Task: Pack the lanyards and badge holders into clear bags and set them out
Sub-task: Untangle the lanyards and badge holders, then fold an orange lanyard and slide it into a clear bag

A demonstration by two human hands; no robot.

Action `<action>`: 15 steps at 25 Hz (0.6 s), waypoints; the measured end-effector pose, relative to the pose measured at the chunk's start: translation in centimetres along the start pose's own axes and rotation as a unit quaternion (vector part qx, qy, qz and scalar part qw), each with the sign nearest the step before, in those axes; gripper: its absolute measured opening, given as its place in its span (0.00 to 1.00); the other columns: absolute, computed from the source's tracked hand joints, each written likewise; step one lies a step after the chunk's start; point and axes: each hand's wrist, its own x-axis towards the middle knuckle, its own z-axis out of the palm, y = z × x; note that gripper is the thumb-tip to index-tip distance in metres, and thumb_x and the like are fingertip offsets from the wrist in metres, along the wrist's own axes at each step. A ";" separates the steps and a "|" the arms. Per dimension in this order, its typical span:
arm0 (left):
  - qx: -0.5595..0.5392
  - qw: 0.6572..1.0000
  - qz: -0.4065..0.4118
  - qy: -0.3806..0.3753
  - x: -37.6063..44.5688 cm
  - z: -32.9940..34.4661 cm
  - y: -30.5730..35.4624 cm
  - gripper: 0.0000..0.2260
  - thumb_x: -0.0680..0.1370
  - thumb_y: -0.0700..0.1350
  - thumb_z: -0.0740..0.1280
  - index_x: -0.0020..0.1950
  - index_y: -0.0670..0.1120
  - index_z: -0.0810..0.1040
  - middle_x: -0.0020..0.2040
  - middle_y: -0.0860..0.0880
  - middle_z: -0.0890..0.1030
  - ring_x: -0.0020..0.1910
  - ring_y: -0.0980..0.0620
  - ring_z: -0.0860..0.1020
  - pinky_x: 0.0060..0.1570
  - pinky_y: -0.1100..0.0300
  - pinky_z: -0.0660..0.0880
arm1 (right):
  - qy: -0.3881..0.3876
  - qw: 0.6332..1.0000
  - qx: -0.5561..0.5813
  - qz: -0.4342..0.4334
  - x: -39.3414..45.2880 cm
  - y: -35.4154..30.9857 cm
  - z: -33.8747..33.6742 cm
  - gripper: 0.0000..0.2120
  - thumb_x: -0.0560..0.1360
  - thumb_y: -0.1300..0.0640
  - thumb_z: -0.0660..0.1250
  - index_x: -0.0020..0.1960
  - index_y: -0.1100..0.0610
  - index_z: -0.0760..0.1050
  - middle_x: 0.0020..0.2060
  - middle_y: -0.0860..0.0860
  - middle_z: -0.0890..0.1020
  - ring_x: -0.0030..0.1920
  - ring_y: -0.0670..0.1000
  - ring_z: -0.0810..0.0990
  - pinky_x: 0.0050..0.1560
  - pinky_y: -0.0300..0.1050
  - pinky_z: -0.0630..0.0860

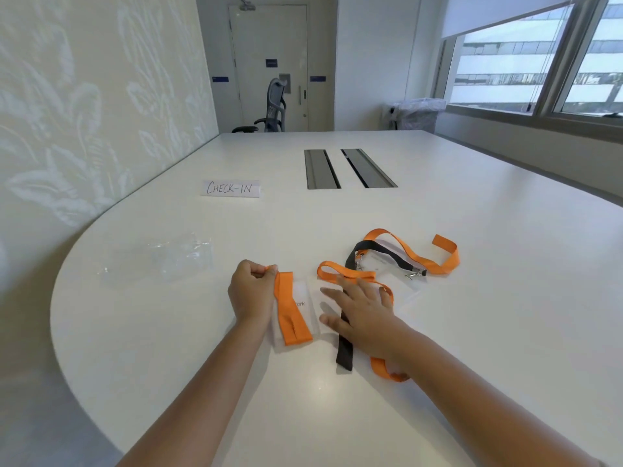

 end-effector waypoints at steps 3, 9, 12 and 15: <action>0.027 0.999 0.012 -0.029 -0.2 0.2 -0.9 0.06 0.73 0.42 0.69 0.42 0.44 0.72 0.38 0.50 0.77 0.40 0.50 0.74 0.40 0.61 0.66 | -0.056 0.997 -0.058 0.003 0.3 0.7 0.3 0.27 0.78 0.37 0.47 0.74 0.42 0.51 0.76 0.47 0.51 0.76 0.57 0.42 0.69 0.68 0.41; 0.079 0.985 0.098 -0.120 -0.8 1.0 -1.3 0.05 0.76 0.43 0.65 0.51 0.45 0.76 0.44 0.51 0.79 0.44 0.51 0.76 0.44 0.61 0.71 | -0.057 0.995 -0.079 0.001 0.5 2.4 -0.4 0.26 0.78 0.38 0.47 0.75 0.43 0.51 0.76 0.47 0.51 0.76 0.55 0.42 0.70 0.67 0.40; 0.115 0.977 0.126 -0.124 -0.8 1.2 -1.4 0.06 0.77 0.44 0.62 0.49 0.44 0.78 0.49 0.48 0.81 0.49 0.50 0.77 0.47 0.59 0.73 | -0.031 0.995 -0.093 -0.020 0.7 1.9 -0.6 0.26 0.78 0.38 0.47 0.74 0.44 0.53 0.76 0.48 0.50 0.76 0.55 0.42 0.71 0.64 0.40; 0.144 0.968 0.161 -0.130 -0.7 1.0 -1.2 0.11 0.78 0.47 0.61 0.56 0.44 0.76 0.56 0.48 0.79 0.55 0.48 0.75 0.55 0.54 0.72 | 0.020 0.997 -0.058 -0.047 0.7 1.3 -1.0 0.25 0.78 0.39 0.48 0.73 0.44 0.56 0.76 0.47 0.52 0.76 0.52 0.43 0.72 0.59 0.39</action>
